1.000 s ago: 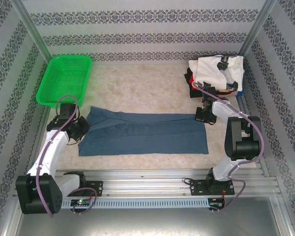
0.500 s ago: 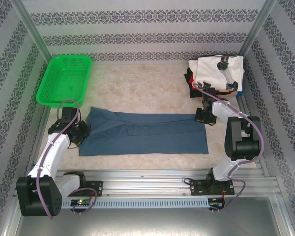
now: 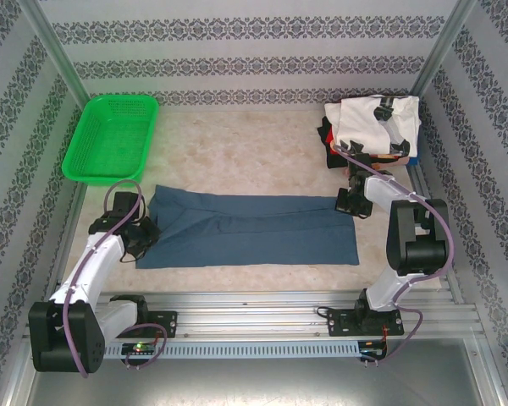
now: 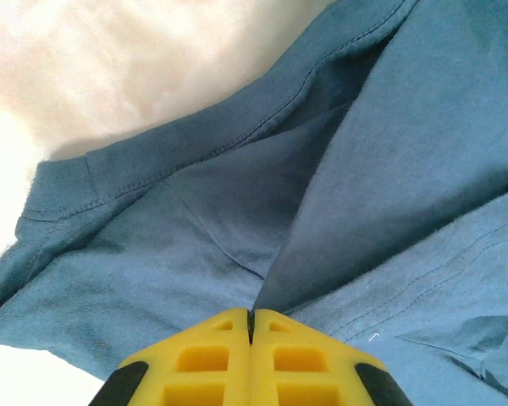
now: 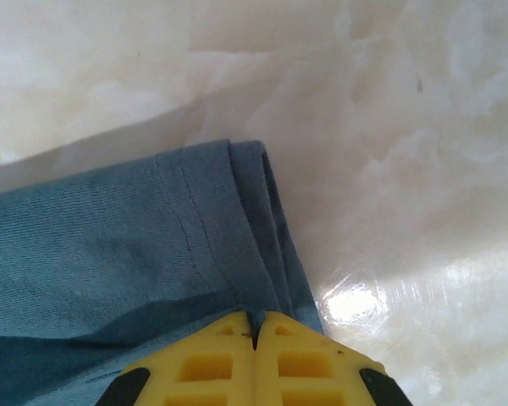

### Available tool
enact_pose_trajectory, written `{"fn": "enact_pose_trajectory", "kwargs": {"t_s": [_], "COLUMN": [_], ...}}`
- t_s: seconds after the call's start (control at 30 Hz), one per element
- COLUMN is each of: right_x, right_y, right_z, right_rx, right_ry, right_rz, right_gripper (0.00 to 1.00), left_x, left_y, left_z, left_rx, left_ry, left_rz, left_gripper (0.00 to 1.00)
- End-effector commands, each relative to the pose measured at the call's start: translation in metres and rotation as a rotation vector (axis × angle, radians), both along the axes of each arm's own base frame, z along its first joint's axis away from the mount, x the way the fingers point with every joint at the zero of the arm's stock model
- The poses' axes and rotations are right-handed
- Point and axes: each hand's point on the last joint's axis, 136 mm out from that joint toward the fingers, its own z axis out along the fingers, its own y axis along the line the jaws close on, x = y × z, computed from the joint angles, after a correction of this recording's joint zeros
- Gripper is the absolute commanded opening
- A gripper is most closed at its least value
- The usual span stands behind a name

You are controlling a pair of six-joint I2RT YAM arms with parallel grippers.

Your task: Fold and stack the t-shirts

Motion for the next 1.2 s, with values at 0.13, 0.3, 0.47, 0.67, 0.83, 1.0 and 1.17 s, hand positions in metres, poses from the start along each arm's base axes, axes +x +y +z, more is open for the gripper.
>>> {"fn": "enact_pose_trajectory", "kwargs": {"t_s": [0.13, 0.3, 0.47, 0.67, 0.83, 1.0, 1.17], "right_x": [-0.008, -0.007, -0.007, -0.006, -0.005, -0.005, -0.005], "right_y": [-0.006, -0.007, -0.007, -0.008, -0.008, -0.009, -0.008], "right_z": [-0.009, -0.01, -0.01, -0.009, -0.009, -0.01, -0.011], "right_rx": [-0.005, -0.006, -0.005, -0.01, -0.009, -0.011, -0.008], "right_ry": [0.036, 0.038, 0.041, 0.041, 0.045, 0.049, 0.051], "right_rz": [-0.048, -0.056, -0.059, -0.062, -0.063, -0.066, -0.067], "right_gripper": [0.05, 0.05, 0.04, 0.04, 0.04, 0.04, 0.04], "left_x": [-0.012, -0.012, -0.011, -0.016, -0.024, -0.031, -0.036], "left_y": [0.0, -0.002, -0.004, -0.008, -0.011, -0.012, -0.014], "left_z": [-0.012, -0.01, -0.003, 0.003, 0.003, 0.002, -0.008], "left_rx": [0.01, 0.004, 0.001, 0.001, 0.0, 0.007, 0.01], "left_ry": [0.043, 0.03, 0.011, 0.013, 0.019, 0.033, 0.059], "left_rz": [0.018, 0.016, 0.013, 0.004, 0.009, 0.002, 0.002], "left_gripper": [0.0, 0.0, 0.0, 0.0, 0.0, 0.0, 0.0]}}
